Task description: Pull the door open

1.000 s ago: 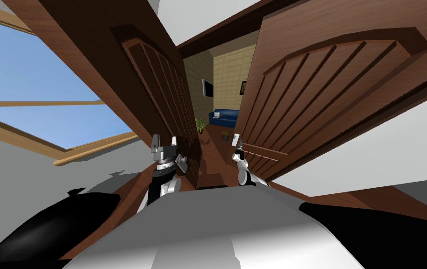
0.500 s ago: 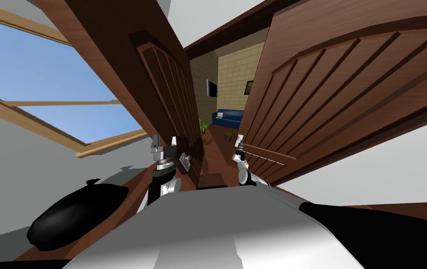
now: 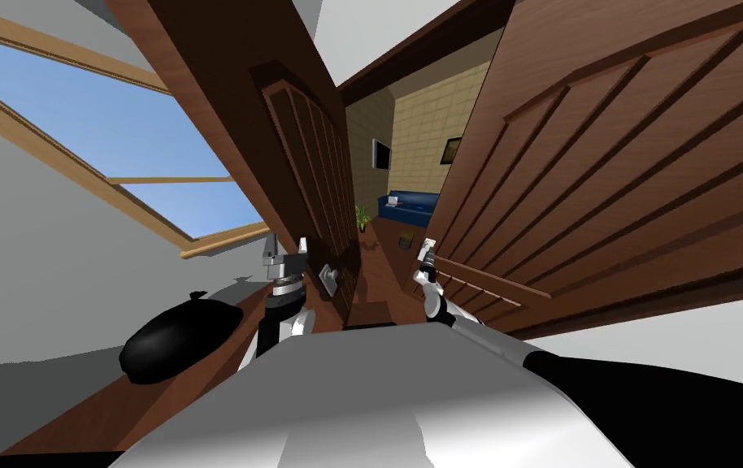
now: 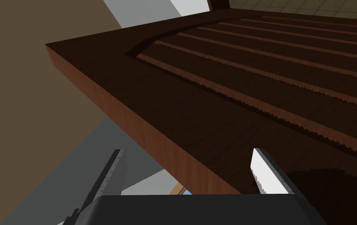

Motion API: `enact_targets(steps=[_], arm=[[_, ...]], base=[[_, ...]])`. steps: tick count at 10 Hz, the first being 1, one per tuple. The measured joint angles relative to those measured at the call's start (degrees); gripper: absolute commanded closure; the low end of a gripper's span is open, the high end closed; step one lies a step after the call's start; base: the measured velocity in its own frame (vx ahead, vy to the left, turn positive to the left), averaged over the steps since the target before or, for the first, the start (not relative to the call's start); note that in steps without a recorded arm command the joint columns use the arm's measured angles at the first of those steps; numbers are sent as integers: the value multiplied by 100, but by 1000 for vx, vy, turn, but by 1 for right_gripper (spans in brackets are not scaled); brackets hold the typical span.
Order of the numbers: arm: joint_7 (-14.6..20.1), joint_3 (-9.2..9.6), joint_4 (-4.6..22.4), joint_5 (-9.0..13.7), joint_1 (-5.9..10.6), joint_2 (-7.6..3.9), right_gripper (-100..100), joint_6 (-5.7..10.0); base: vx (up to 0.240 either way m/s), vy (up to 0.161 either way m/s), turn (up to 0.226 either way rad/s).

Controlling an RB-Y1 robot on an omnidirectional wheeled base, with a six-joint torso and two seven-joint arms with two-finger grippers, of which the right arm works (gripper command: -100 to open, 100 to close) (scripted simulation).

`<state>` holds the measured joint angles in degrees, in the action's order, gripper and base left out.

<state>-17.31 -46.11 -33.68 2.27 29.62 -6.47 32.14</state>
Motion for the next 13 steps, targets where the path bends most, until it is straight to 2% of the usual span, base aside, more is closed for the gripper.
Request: enact_targets(steps=[1,2,4,5,6,7,8,9,10,11,13], arm=[[-18,-64,-218,53,-131,18,-100,-64],[16,-82,16,81,-86,-143,-100,5],[130,-176,340,192,-95,-520,-100,113],[161,-188,322,211,-149,-543,-100,138],[166,-191,169,215,-216,-492,-100,80],[187,-228,99,255,-293,-550,-100,27],[232,-260,209,296,-314,-676,-100,60],[273,-296,94,339,-410,-723,-100,13],[287,-319,281,361,-360,-823,-100,77],[288,-322,314,363,-350,-835,100,106],[287,-318,282,361,-354,-826,100,82]], base=[[51,-30,38],[50,-20,248],[58,-36,155],[23,-6,-15],[49,-15,210],[78,-35,224],[100,-59,180],[80,-45,46],[28,-14,1],[0,0,0],[-8,4,0]])
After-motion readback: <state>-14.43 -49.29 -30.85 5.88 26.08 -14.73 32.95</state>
